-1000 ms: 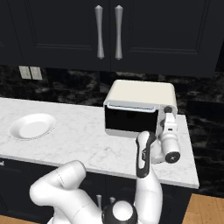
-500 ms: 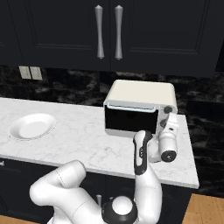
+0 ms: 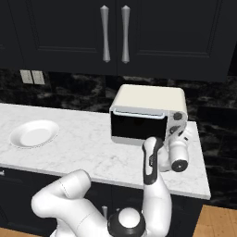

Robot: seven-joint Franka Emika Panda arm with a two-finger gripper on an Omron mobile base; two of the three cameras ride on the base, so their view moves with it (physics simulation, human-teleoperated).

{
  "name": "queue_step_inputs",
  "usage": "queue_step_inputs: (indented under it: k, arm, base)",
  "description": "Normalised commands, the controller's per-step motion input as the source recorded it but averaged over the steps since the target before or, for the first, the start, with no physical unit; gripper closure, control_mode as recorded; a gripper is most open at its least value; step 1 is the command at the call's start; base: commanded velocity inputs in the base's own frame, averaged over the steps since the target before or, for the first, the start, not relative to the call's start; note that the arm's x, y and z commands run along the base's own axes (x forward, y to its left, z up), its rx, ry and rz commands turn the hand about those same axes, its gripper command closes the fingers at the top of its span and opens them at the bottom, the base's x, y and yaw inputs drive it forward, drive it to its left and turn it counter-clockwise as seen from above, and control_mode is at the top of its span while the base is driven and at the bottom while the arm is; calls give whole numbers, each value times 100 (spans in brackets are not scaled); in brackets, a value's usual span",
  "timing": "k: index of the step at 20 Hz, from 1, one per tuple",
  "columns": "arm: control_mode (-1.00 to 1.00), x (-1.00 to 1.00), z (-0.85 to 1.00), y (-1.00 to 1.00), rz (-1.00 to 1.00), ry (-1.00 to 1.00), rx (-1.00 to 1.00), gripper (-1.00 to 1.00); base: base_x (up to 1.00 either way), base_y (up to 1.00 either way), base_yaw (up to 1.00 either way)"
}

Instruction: Pick up the kebab skewer and baguette bread, and place them inside the toaster oven. Close the toaster oven door and start by setting the timer.

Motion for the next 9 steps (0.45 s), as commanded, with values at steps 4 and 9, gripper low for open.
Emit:
queue_step_inputs:
  k: [4,9]
  arm:
    - [-100,0,14,4,-2,0,46,100]
    - [-100,0,4,10,-6,2,51,100]
  base:
    - [0,0,0]
    - [0,0,0]
